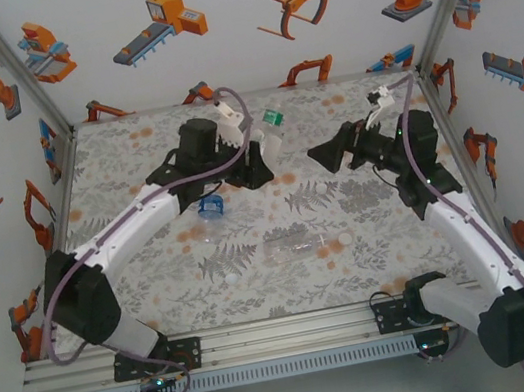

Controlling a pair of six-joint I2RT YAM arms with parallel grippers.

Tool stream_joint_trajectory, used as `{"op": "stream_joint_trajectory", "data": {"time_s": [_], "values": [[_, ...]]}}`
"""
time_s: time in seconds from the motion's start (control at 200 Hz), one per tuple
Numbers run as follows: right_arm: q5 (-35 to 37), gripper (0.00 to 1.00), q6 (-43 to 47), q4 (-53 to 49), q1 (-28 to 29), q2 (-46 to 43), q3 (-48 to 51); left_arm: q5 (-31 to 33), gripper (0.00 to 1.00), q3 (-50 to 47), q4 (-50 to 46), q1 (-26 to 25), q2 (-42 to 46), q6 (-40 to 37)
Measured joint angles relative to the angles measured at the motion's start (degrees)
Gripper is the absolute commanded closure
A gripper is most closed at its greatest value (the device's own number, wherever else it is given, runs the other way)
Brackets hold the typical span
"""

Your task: Screw on the bottle caps

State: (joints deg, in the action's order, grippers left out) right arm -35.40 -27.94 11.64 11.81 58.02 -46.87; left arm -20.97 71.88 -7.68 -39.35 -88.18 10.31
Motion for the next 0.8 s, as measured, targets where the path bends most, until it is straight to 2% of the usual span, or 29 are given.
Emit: {"op": "stream_joint_trajectory", "data": {"time_s": [0.19, 0.486, 0.666, 0.801], "values": [[-3.80, 0.15, -5.22, 15.82, 4.44, 1.64, -1.11, -10.27, 0.61, -3.10, 10.43, 0.07, 5.95, 2.08], [-5.44, 0.13, -8.55, 25.09, 10.99, 7.23, -10.05, -24.46, 0.61, -3.98, 22.93, -0.63, 9.97, 5.44], [-7.61, 0.20, -11.61, 29.29, 13.53, 10.45, -14.10, -28.20, 0.61, -3.76, 24.44, -2.25, 10.05, 5.99], [-9.20, 0.29, -13.09, 30.49, 15.08, 11.41, -14.97, -28.85, 0.60, -3.28, 24.70, -2.43, 10.05, 6.03]]}}
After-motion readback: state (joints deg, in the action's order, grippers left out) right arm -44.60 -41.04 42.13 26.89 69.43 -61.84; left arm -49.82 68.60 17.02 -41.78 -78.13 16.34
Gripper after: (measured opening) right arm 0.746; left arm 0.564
